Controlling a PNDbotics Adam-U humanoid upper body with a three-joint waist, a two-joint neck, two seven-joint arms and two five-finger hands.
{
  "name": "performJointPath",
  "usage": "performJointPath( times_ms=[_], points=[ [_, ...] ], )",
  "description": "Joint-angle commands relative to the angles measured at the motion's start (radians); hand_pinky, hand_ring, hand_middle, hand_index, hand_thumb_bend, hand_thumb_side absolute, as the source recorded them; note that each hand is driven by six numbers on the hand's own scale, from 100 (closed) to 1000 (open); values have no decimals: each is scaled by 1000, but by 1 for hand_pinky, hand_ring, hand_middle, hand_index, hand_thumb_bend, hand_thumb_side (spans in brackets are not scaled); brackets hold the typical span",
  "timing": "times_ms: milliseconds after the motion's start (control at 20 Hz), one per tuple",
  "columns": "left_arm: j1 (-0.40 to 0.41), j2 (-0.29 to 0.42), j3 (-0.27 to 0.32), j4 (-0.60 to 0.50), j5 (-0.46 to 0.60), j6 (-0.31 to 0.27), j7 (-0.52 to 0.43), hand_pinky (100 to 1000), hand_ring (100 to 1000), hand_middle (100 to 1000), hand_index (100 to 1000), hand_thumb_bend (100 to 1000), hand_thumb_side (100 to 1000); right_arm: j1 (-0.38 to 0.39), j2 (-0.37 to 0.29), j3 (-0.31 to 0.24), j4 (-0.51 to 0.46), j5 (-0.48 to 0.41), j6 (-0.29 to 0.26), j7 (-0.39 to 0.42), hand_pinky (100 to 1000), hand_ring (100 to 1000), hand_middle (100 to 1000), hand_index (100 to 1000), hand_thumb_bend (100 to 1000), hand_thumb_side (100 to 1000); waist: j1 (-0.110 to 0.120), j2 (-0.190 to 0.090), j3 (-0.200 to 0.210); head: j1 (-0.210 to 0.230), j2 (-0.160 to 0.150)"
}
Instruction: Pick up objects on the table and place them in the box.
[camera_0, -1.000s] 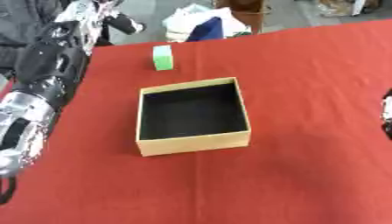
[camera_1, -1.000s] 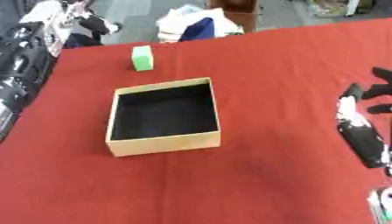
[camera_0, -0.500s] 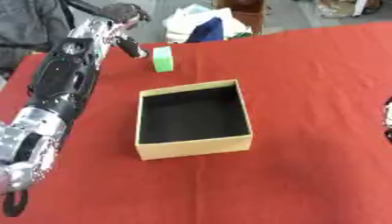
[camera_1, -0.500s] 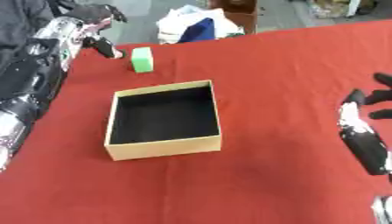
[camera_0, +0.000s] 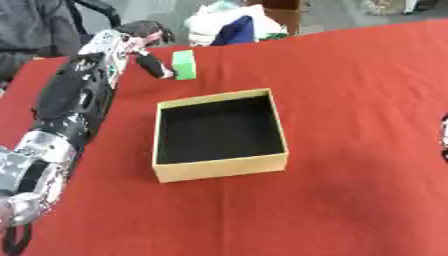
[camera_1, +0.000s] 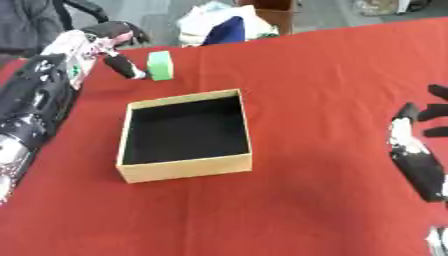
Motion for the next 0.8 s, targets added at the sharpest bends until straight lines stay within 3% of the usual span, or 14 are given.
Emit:
performJointPath(
  times_ms=[50, 500, 800],
  points=[
    [-12, 22, 4, -17, 27, 29, 21, 784, 776, 777, 874, 361, 317, -13, 0, -6, -24, -6, -6, -4, 547, 755, 510, 834, 100, 559, 0, -11, -3, 8, -12],
    [-10, 31, 4, -30, 89, 54, 107, 782, 778, 779, 872, 327, 333, -17, 1, -9, -33, -17, -11, -12, 545, 755, 508, 834, 100, 565, 10, 22, -7, 44, -87],
    [-13, 42, 10, -42, 126, 64, 153, 781, 775, 776, 865, 308, 328, -22, 1, -11, -38, -30, -12, -18, 543, 755, 506, 834, 100, 566, 12, 52, -12, 54, -109]
  ],
)
